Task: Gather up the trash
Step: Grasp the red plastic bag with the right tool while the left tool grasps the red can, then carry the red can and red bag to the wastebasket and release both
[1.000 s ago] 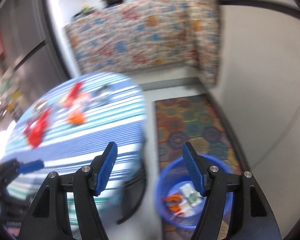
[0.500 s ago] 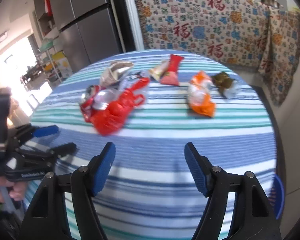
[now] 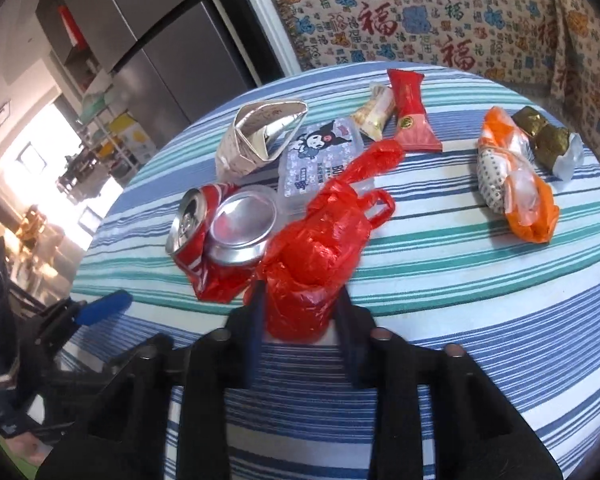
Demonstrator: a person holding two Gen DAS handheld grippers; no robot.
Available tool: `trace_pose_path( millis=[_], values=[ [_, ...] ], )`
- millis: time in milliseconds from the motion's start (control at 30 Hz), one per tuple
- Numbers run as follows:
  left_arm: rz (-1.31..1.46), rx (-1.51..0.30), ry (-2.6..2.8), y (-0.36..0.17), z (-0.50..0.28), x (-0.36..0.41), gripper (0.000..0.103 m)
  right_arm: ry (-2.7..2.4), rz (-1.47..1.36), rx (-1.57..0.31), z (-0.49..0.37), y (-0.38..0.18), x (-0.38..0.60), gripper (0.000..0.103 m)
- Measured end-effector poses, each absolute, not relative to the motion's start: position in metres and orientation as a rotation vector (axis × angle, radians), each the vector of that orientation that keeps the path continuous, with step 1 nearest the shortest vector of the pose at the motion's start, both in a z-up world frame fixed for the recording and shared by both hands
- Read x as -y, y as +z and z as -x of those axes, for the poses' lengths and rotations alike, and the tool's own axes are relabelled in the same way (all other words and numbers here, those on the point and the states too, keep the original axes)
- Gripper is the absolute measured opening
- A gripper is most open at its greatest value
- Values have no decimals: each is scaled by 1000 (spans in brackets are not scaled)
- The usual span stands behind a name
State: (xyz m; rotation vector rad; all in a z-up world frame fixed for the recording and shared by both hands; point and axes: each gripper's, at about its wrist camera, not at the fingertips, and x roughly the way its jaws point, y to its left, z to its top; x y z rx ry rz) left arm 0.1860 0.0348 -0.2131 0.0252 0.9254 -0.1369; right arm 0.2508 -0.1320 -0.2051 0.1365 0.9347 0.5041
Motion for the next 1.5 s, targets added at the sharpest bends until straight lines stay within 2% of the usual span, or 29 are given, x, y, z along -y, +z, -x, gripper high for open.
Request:
trace_pose_path(
  millis=[200,400,733,767,833,1167,1500],
  values=[
    [61,-901,-271,-199,-208,-42,74,449,-18,-904,-228,-192,161,28],
    [9,-867,-370,-185,-235,-19,74,428,58,-896,-211,-194,173,28],
    [17,-892,-407,-194,-271,-14,74,433,102,-875,-208,-193,170,29],
    [24,-889,-408,-194,-270,-14,73,434,99,-875,-208,-192,171,28],
    [19,-879,-398,-195,-268,-15,57,439,95,-872,-208,-189,173,28],
    [41,-848,-345,-178,-237,-9,57,453,88,-858,-200,-177,185,27],
    [32,-843,-356,-163,-207,37,57,435,42,-857,-186,-167,216,27]
  ],
)
